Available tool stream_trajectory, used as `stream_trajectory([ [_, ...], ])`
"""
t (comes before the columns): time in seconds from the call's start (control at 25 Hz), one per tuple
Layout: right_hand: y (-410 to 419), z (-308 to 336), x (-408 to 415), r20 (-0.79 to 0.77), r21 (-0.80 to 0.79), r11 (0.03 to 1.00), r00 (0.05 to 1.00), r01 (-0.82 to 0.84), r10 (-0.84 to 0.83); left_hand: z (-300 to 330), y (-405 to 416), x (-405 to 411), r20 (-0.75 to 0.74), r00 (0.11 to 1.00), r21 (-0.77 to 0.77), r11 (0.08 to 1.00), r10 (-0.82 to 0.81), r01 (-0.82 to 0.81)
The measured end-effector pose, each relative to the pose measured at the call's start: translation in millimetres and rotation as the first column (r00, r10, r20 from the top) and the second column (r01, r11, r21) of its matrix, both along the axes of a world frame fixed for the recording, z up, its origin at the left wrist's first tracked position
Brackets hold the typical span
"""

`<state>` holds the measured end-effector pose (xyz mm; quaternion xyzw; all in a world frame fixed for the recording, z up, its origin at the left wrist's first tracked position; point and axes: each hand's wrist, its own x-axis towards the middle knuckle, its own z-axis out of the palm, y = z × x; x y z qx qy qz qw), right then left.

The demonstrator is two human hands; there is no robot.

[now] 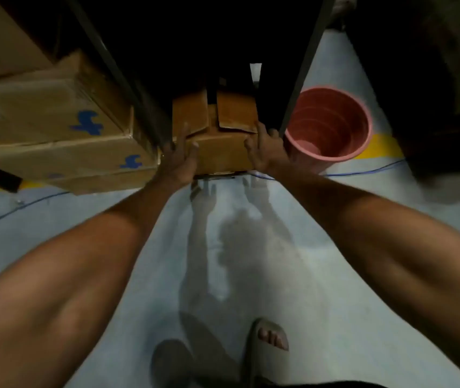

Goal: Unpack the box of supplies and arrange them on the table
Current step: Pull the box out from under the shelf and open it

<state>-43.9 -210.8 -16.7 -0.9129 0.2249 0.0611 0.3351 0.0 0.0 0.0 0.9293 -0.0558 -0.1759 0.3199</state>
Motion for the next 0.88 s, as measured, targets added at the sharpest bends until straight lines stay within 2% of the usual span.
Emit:
stream_trajectory([
  [0.08,-0.9,-28.0,14.6,-0.001,0.015,1.0,1.0,-0.017,0.017,-22.6,-12.3,18.2,-0.007,0.995,-0.088,0.991,0.098,-0.098],
  [0.16,1.6,-49.3,30.3,0.021,0.098,0.995,1.0,0.007,-0.009,-50.5,-20.4,45.0,-0.059,0.984,-0.155,0.973,0.166,-0.174],
  [0.28,7.7,-75.2,38.8,0.18,0.206,0.976,0.978,0.071,-0.109,-91.5,-23.2,52.1,0.027,0.964,-0.197,0.947,0.264,-0.253],
  [0.36,9.3,-86.8,38.5,0.275,0.227,0.968,0.946,0.108,-0.17,-104.8,-31.5,49.8,0.077,0.943,-0.282,0.914,0.323,-0.291],
  [0.44,13.3,-90.5,39.5,0.321,0.239,0.962,0.924,0.132,-0.207,-105.0,-37.6,47.9,0.067,0.923,-0.363,0.871,0.38,-0.332],
  [0.68,22.6,-84.2,24.4,0.33,0.185,0.975,0.926,0.127,-0.183,-97.3,-25.4,31.9,0.026,0.917,-0.447,0.825,0.398,-0.346],
  [0.88,40.2,-76.9,-23.6,0.31,0.144,0.981,0.935,0.133,-0.172,-91.7,-6.5,-11.3,0.001,0.93,-0.445,0.833,0.367,-0.329],
])
